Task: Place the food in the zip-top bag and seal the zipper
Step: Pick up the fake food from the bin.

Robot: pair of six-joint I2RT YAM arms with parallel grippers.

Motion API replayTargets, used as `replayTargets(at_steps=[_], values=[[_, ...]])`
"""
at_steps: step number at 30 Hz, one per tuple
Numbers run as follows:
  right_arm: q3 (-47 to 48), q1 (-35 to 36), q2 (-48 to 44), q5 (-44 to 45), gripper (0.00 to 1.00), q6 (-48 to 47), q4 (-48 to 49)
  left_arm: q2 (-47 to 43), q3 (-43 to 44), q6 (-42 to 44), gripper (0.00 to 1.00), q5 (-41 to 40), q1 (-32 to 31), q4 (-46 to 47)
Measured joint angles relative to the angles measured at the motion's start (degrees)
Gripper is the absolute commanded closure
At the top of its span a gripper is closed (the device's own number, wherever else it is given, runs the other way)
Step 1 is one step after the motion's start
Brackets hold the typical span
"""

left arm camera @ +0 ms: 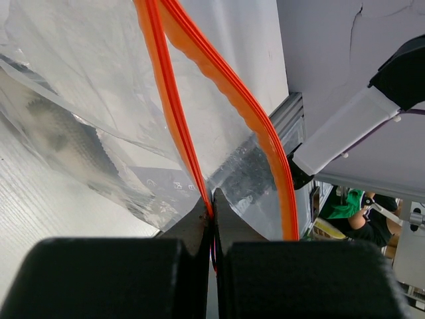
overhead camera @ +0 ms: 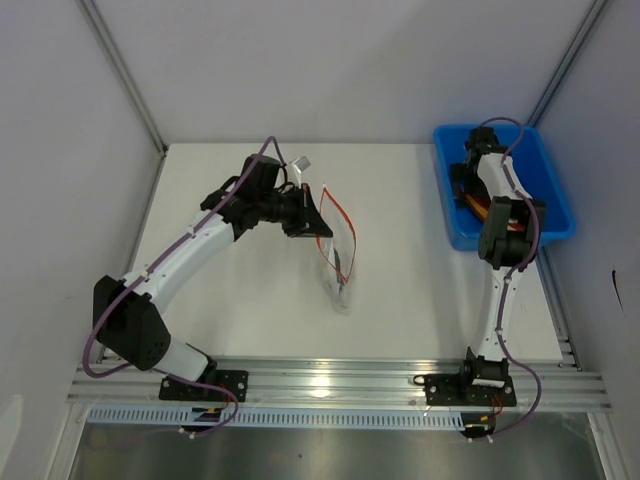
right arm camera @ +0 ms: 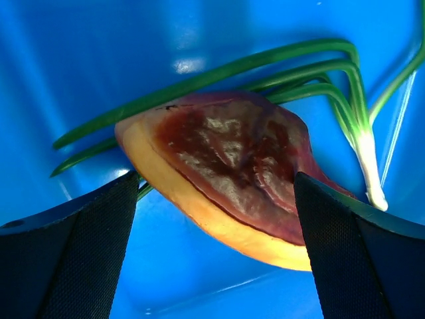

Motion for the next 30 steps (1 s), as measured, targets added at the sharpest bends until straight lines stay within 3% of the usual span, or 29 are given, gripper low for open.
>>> replayTargets(at_steps=[6,9,10,12,15,16,17,22,30], values=[[4.52,0.28,3.08,1.92,0.02,-0.94,-1.46,0.74,1.11,0.15,0.99,-0.02,0.0,-0.52],[5.49,0.33,4.39,2.75,0.1,-0.9,-0.9,1.09,1.33,0.37,0.99,-0.04,0.0,-1.05],[5.49,0.35,4.7,2.97,0.22,-0.79,-0.76,1.11,1.33,0.39,0.99,-0.04,0.0,-1.22],[5.64,0.44,4.72,3.04,0.3,-0.61,-0.5,1.11,1.33,0.39,0.99,-0.04,0.0,-1.57],[5.62,0.68,4.83,2.8,0.53,-0.42,-0.28,1.11,1.36,0.39,0.99,-0.04,0.0,-1.66],[5.62,0.79,4.83,2.86,0.69,-0.26,-0.26,1.11,1.36,0.39,1.0,-0.04,0.0,-1.7],[5.62,0.9,4.83,2.99,0.76,-0.42,-0.22,1.11,1.36,0.39,0.99,-0.04,0.0,-1.7],[2.1,1.22,2.84,3.98,0.97,0.44,2.91,1.11,1.36,0.39,0.99,-0.04,0.0,-1.7],[-2.03,1.18,-1.18,5.05,1.0,2.6,5.31,1.11,1.33,0.39,0.99,-0.04,0.0,-1.66]])
